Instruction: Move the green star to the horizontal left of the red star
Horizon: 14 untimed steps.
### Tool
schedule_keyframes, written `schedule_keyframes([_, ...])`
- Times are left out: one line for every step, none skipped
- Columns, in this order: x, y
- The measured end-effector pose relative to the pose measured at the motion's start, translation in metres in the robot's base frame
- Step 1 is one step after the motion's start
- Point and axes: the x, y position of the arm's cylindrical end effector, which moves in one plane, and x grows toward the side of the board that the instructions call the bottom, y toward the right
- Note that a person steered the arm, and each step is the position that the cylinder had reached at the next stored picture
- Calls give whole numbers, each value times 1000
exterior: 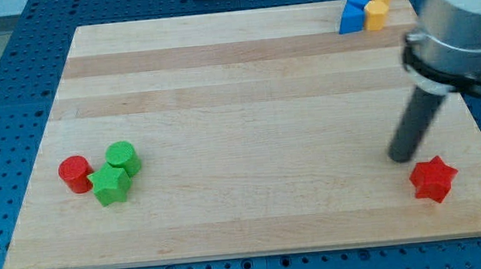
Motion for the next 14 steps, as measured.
schedule_keyframes([-61, -73])
schedule_keyframes([-80, -194])
schedule_keyframes([-89, -324])
schedule_keyframes([-74, -406])
schedule_keyframes([-11, -412])
schedule_keyframes([12, -408])
schedule_keyframes([12, -394])
schedule_keyframes([18, -356])
schedule_keyframes([36, -338])
schedule_keyframes([54, -333])
schedule_keyframes([67, -321])
schedule_keyframes([84, -308])
schedule_keyframes([80, -280])
schedule_keyframes([58, -230])
